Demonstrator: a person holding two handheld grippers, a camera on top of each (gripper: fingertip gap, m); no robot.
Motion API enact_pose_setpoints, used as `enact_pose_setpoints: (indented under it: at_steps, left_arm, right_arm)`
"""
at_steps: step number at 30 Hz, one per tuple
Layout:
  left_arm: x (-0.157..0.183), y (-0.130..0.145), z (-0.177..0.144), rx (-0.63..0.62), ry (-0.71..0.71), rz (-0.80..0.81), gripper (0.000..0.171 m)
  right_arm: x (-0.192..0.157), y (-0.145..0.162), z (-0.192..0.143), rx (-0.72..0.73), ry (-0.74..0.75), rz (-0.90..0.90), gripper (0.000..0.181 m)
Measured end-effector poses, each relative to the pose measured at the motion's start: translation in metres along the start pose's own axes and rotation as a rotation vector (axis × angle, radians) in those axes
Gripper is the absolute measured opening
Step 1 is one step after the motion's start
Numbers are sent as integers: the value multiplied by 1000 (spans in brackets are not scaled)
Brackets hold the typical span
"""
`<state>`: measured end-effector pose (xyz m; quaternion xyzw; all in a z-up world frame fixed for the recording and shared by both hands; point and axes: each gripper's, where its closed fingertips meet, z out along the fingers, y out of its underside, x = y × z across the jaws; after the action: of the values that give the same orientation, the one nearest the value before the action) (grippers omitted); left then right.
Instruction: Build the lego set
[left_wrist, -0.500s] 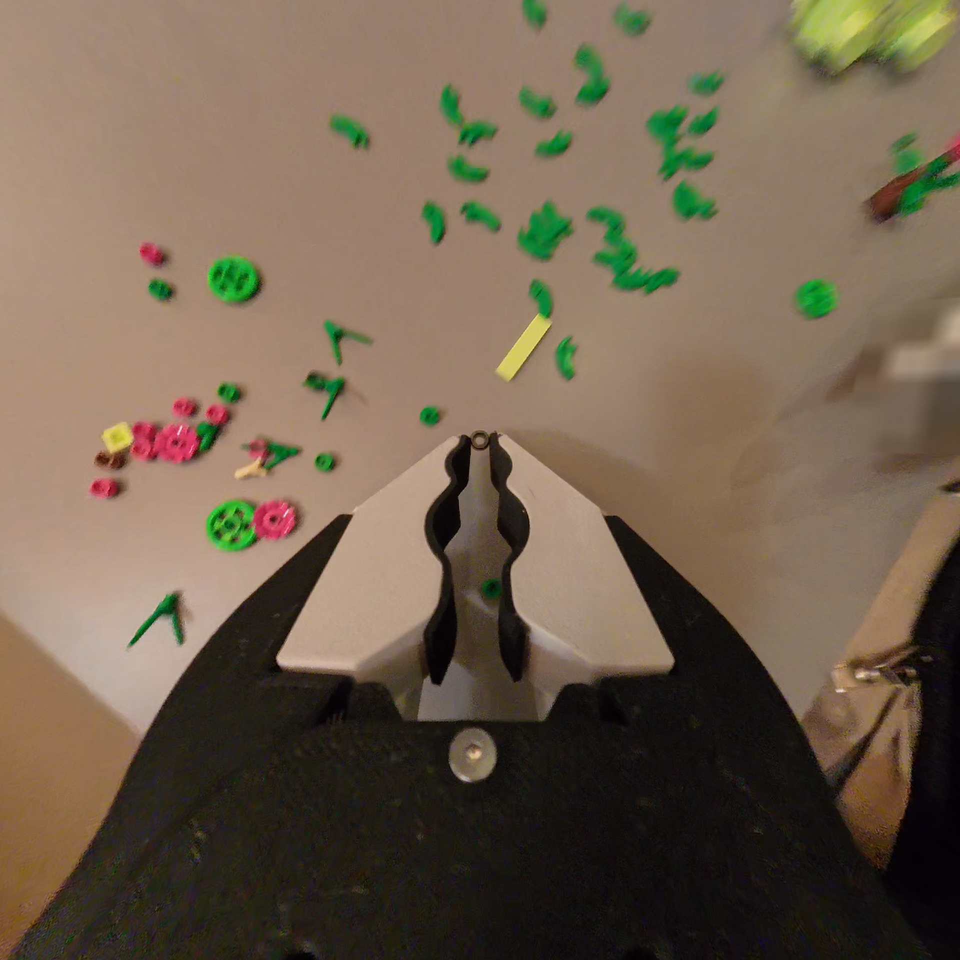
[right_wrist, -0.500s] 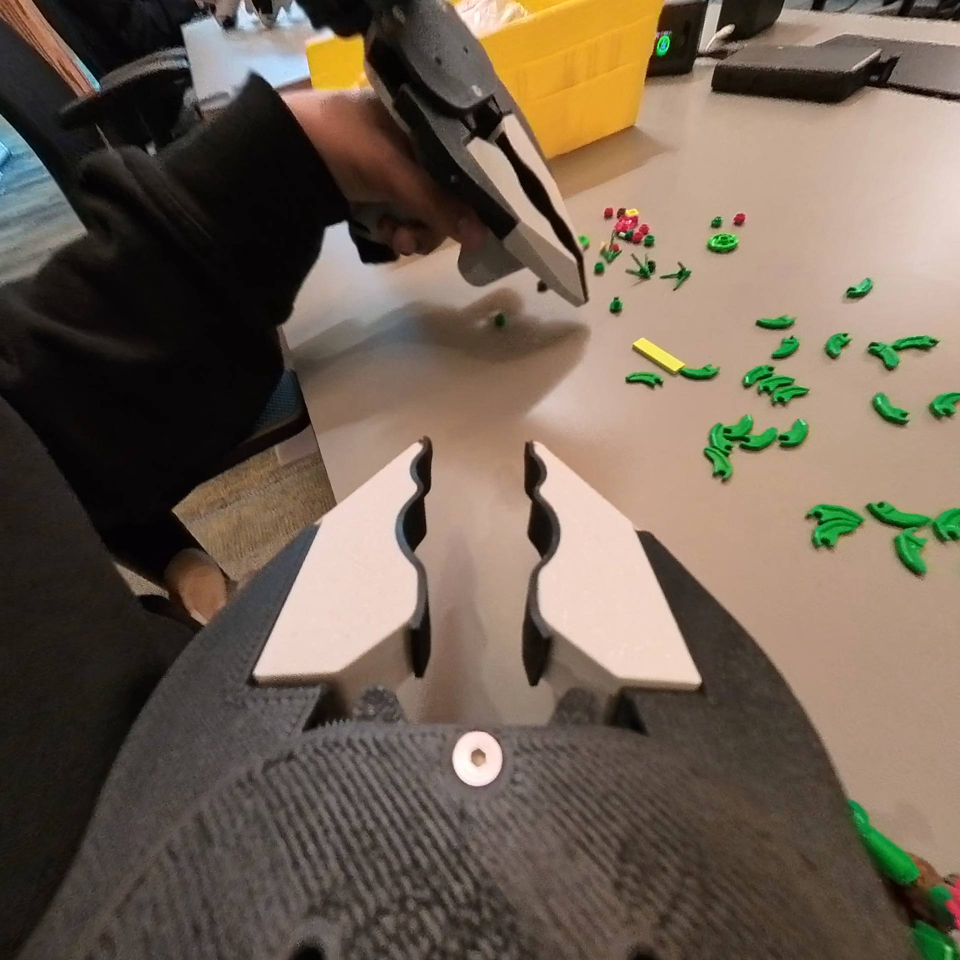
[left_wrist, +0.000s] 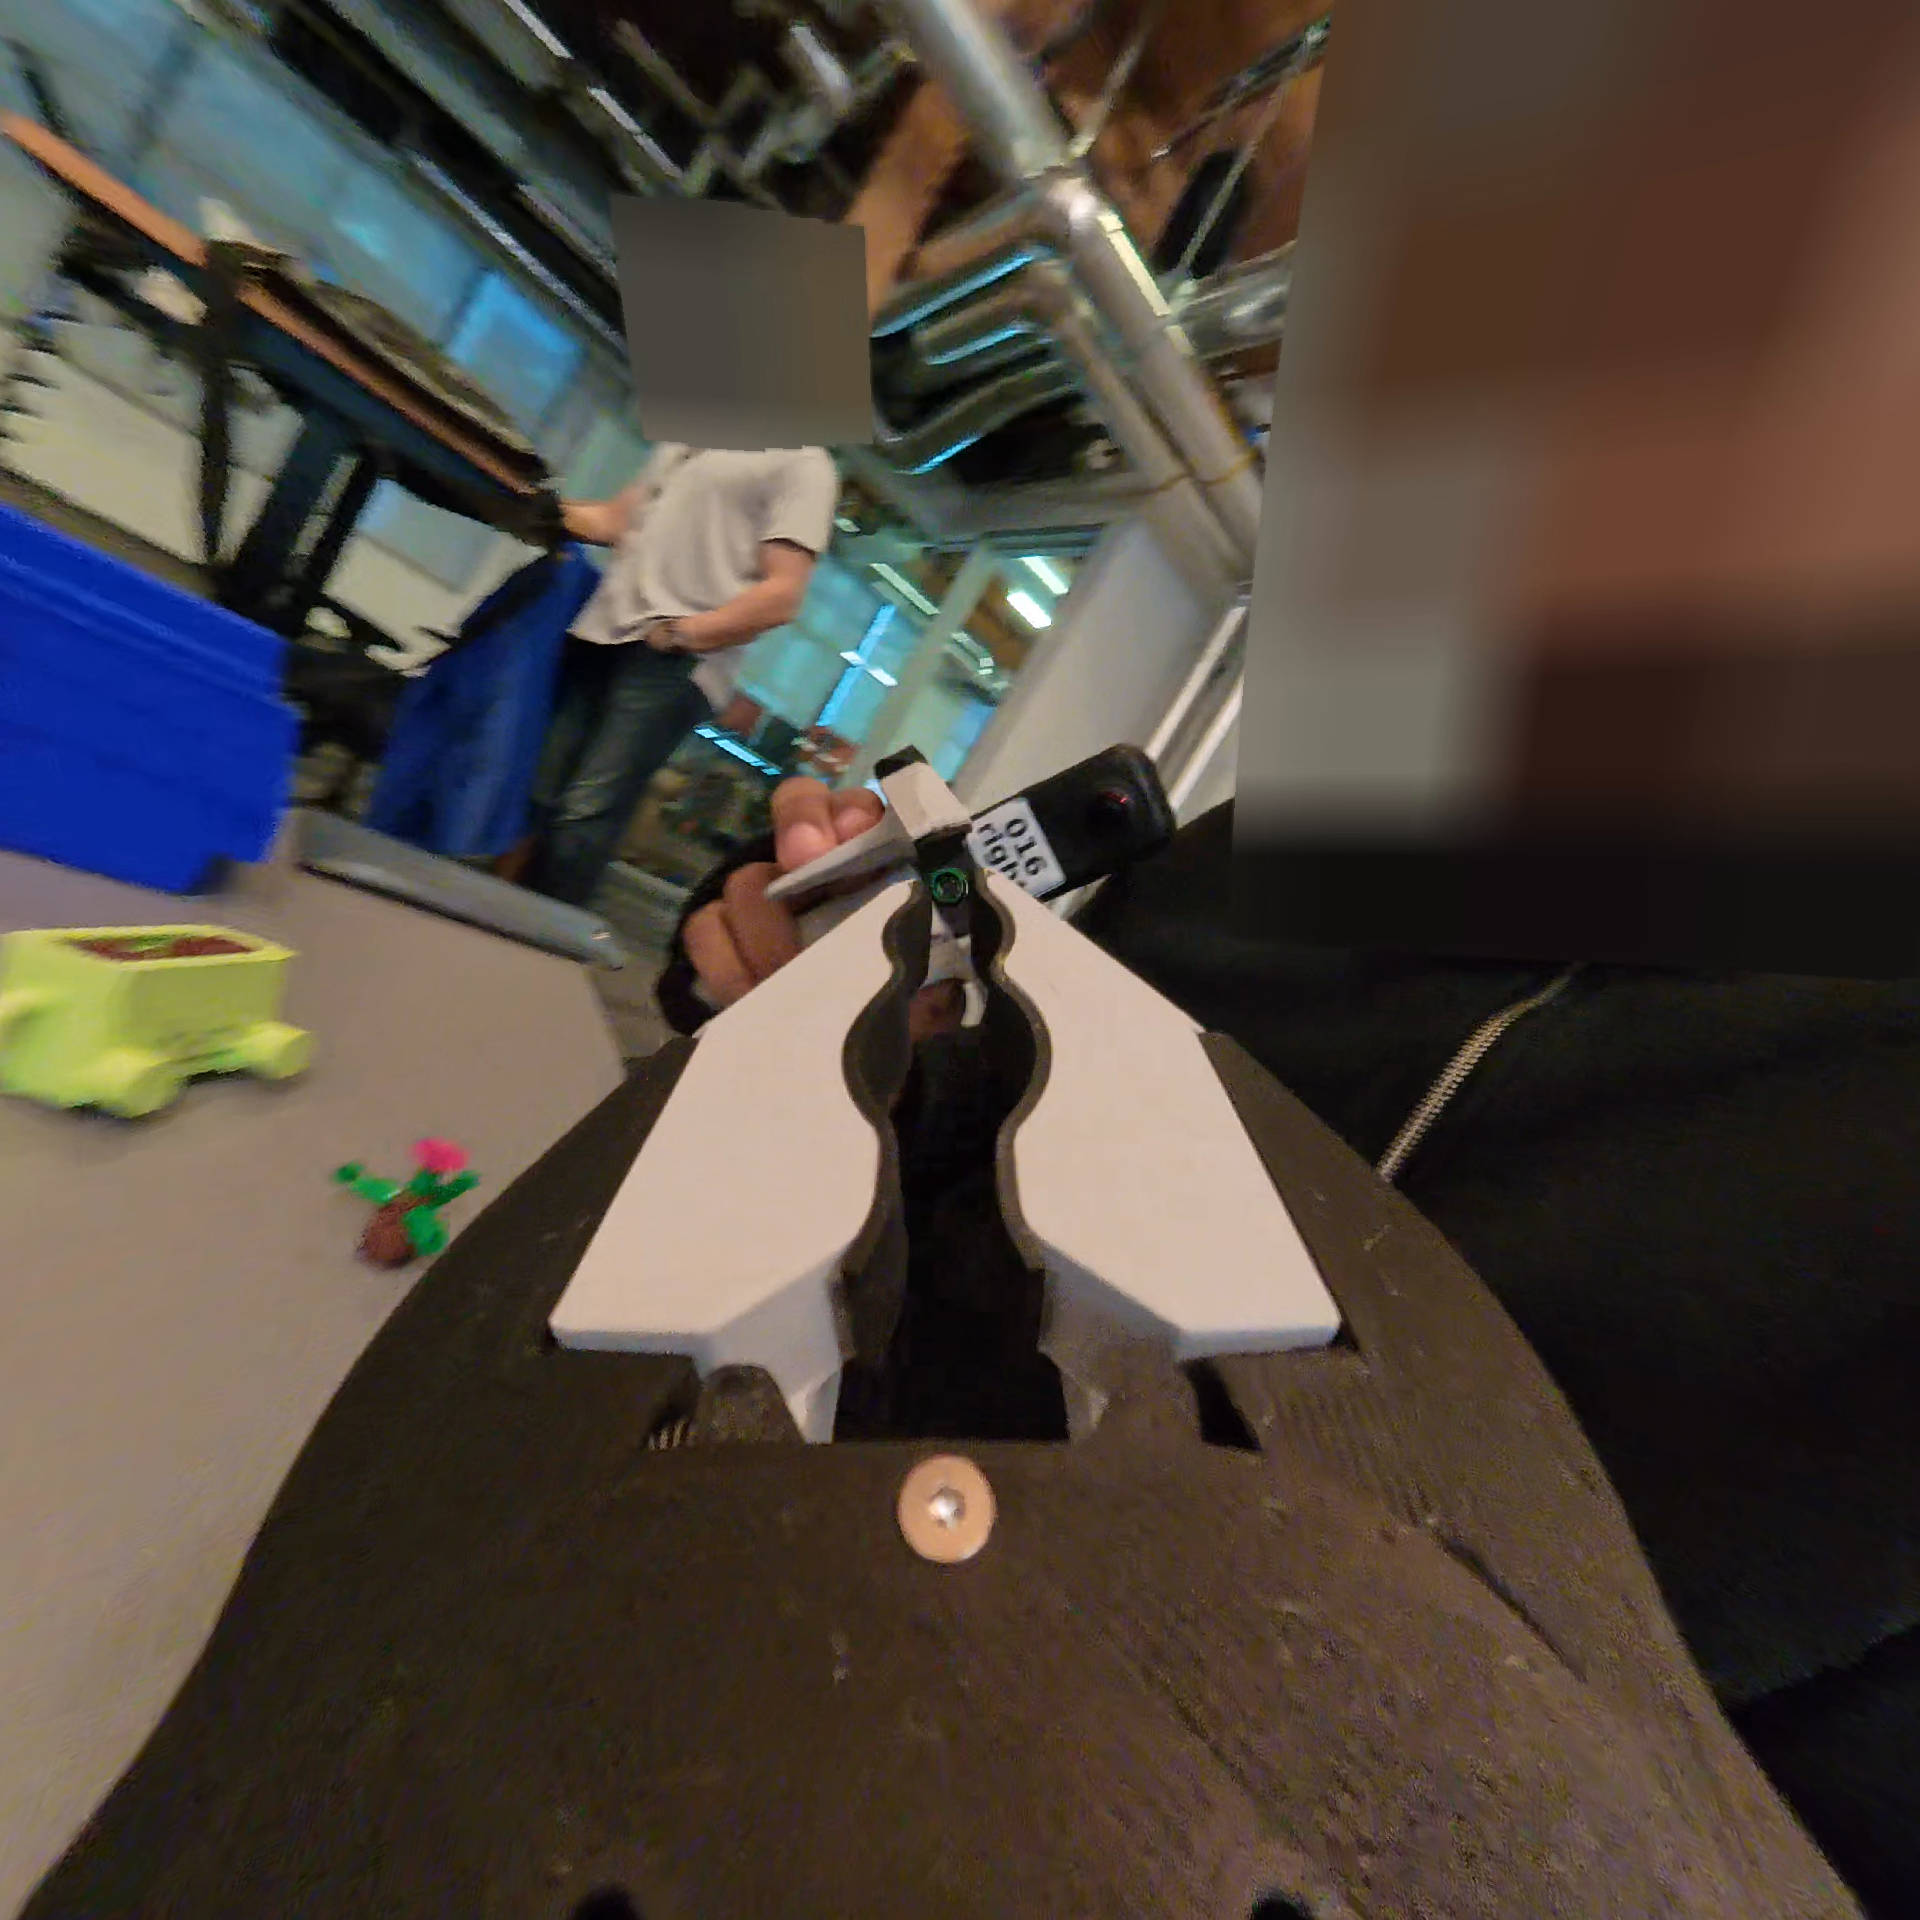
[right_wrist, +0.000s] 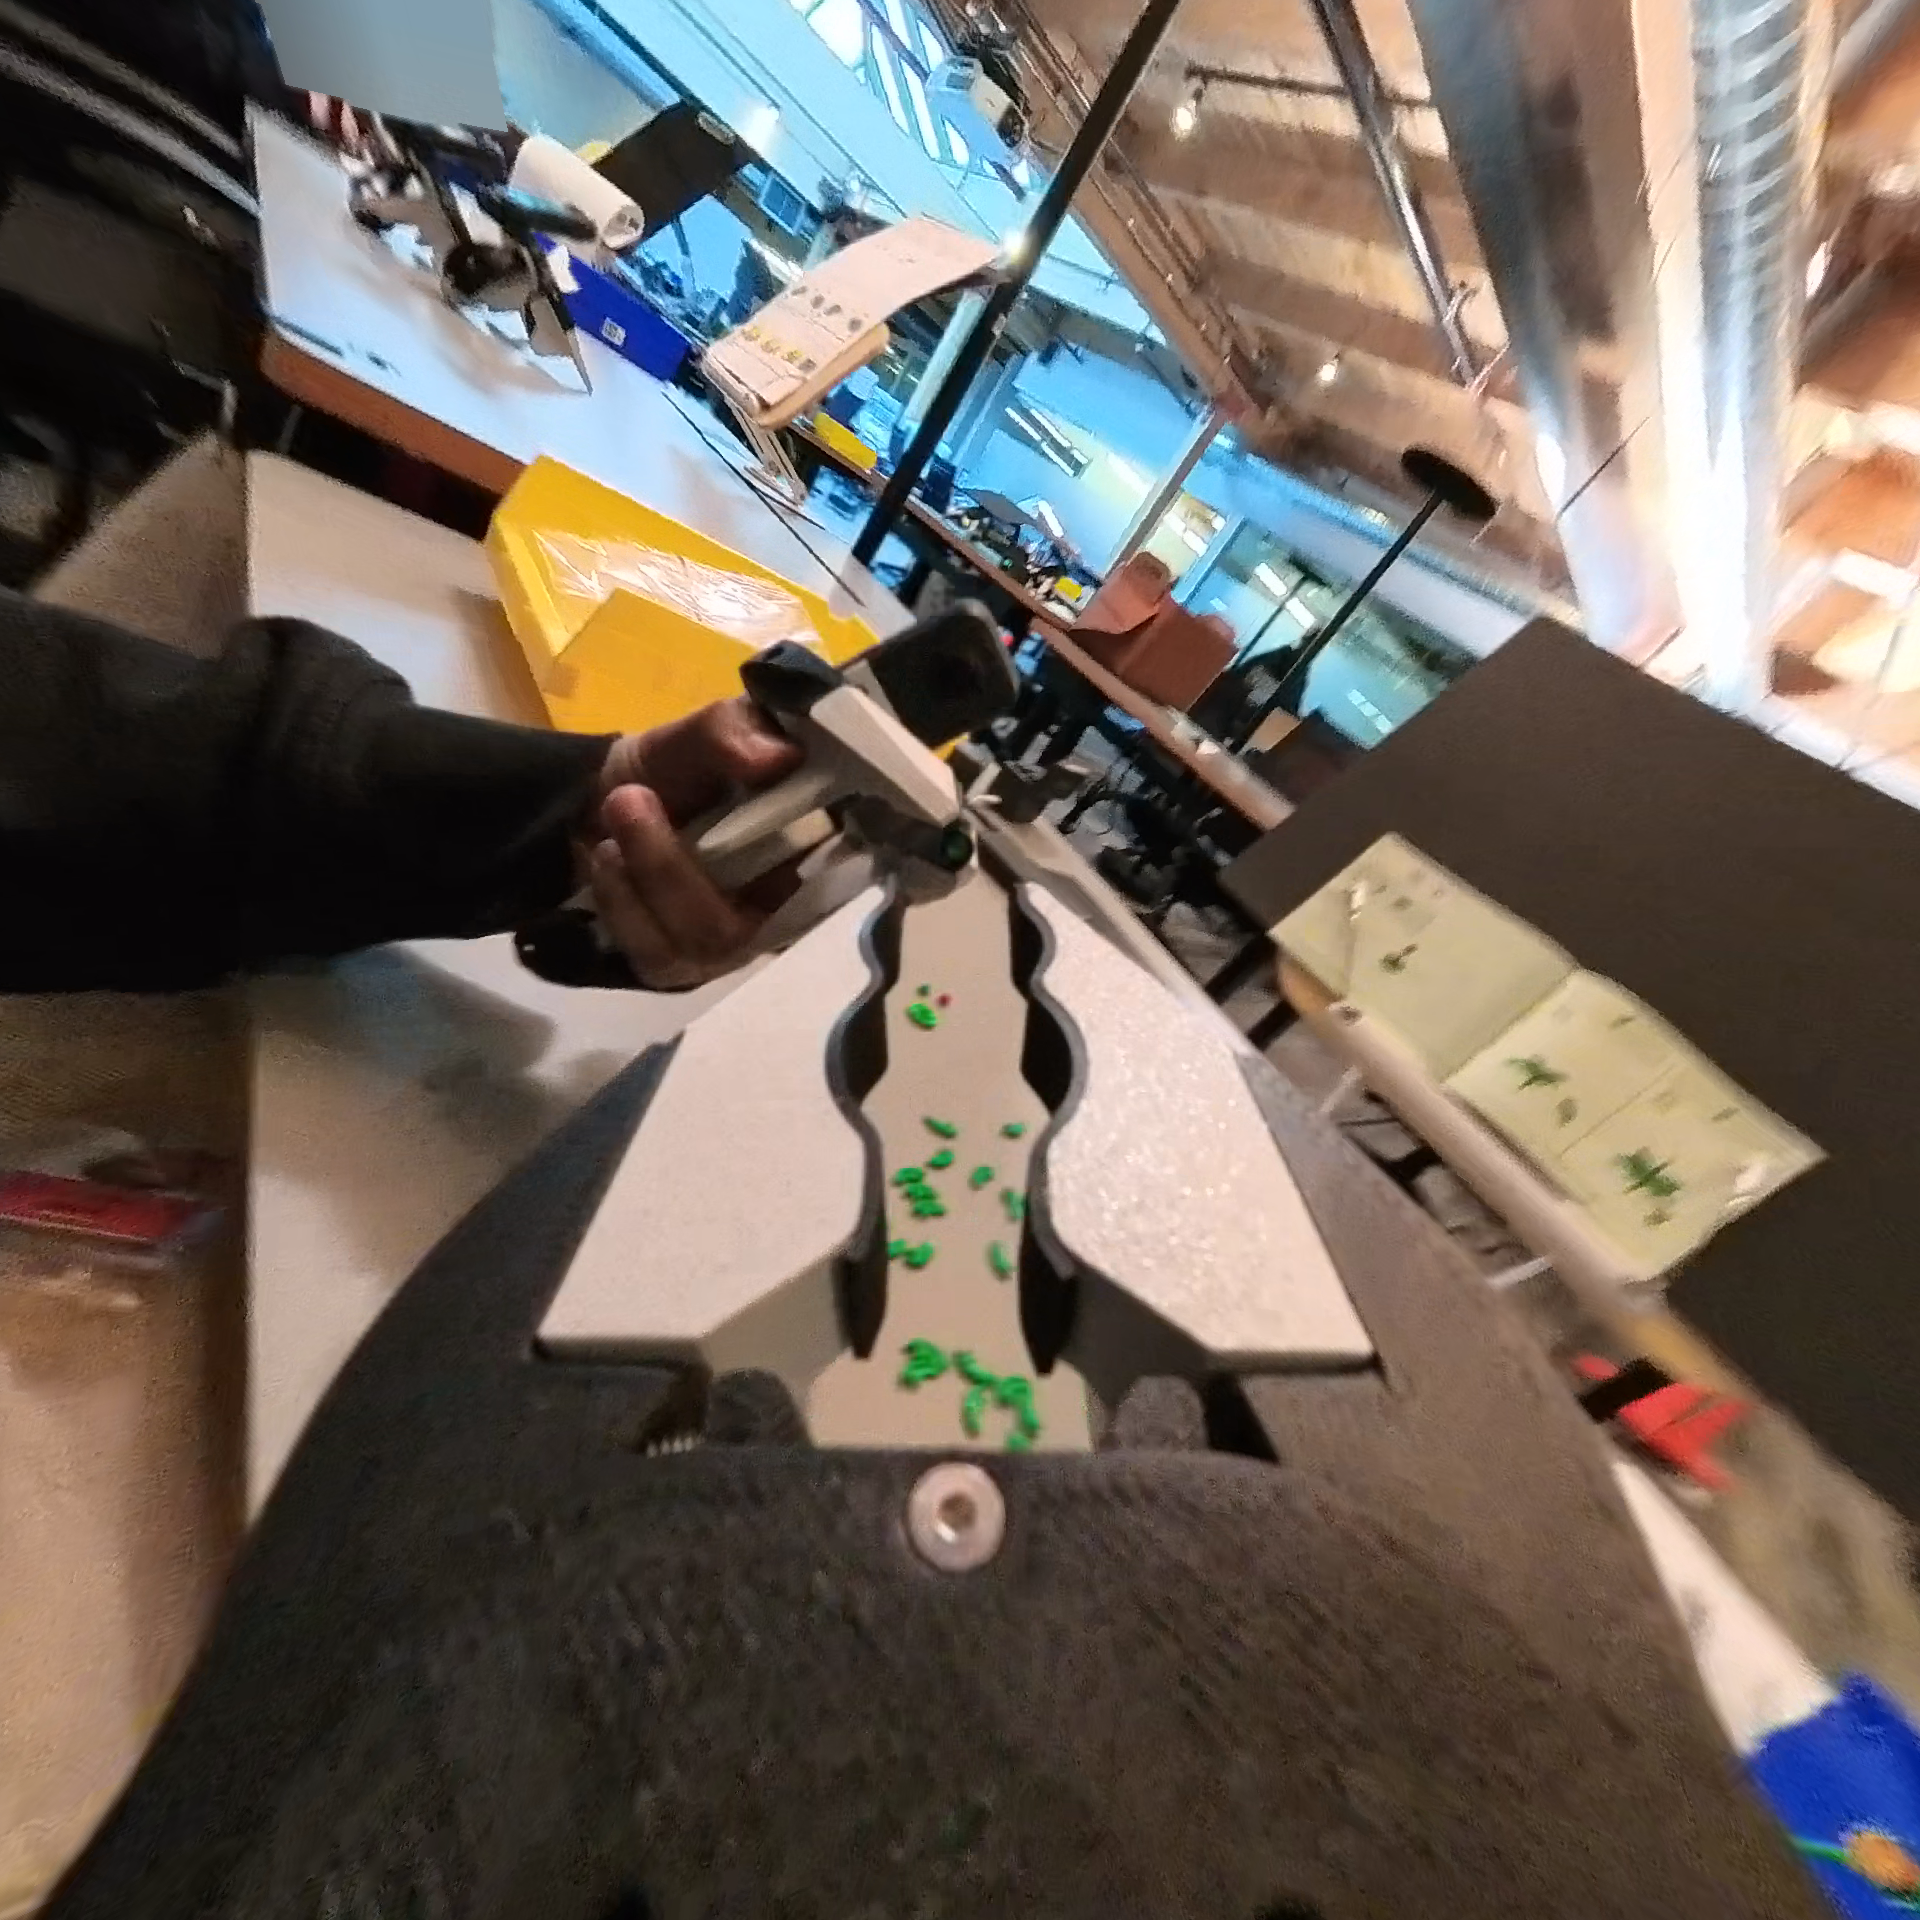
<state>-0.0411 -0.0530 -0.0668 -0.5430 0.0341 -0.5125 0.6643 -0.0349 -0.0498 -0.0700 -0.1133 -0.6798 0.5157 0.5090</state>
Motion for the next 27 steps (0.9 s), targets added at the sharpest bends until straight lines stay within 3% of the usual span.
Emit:
enact_pose_setpoints:
  at_steps: [4, 27]
  left_arm:
    - [4, 7, 19, 6, 95, -52, 3]
    - [-1, 11, 19, 8, 97, -92, 3]
  right_arm:
    - [5, -5, -2, 1, 38, -145, 12]
    - [-1, -2, -1, -37, 15, -189, 5]
